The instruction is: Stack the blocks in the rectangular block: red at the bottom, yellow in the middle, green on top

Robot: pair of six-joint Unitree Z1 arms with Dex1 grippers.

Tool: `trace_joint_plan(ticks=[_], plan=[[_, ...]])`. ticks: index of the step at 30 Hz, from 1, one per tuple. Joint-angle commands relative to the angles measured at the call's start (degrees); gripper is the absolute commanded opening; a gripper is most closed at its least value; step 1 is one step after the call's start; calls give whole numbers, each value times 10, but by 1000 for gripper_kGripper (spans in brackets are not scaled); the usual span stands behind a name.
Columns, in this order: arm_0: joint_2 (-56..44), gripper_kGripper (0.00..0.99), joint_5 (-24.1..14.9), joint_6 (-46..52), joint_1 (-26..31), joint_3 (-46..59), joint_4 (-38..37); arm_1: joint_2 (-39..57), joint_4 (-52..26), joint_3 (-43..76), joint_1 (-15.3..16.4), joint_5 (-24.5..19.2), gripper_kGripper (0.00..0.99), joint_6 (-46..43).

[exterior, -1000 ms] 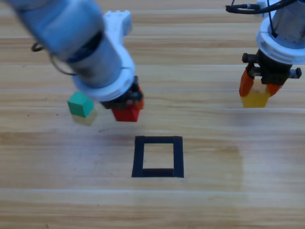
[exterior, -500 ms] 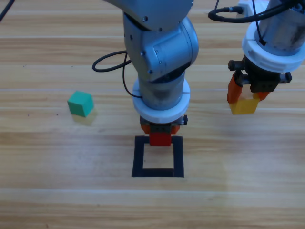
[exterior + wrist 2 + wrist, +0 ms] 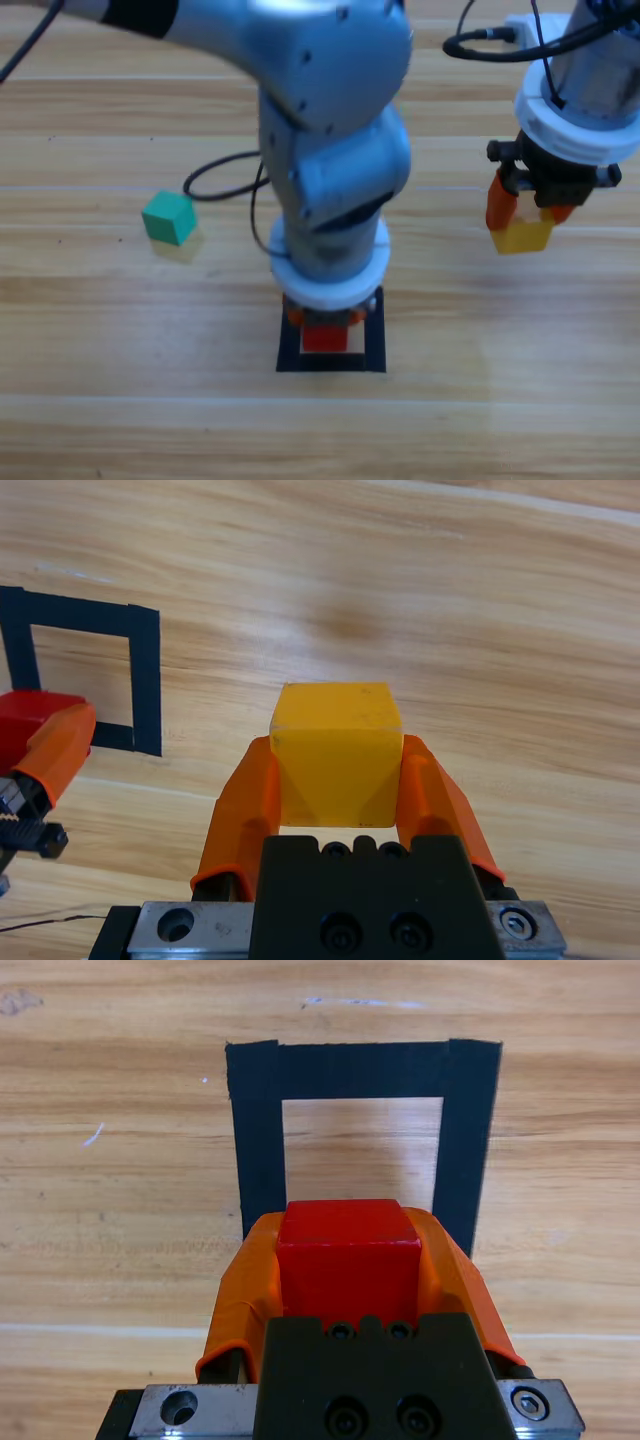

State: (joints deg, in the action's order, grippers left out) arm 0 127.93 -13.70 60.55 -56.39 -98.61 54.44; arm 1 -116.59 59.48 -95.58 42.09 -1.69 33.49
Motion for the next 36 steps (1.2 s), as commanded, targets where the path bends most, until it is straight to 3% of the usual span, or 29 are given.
trace_joint_plan(ticks=[1, 36], plan=[[-49, 67, -11, -1, -13, 69, -55, 31, -19, 32, 15, -9, 66, 5], [0, 69, -45, -17, -31, 68, -100, 39, -32, 41, 15, -17, 66, 6]])
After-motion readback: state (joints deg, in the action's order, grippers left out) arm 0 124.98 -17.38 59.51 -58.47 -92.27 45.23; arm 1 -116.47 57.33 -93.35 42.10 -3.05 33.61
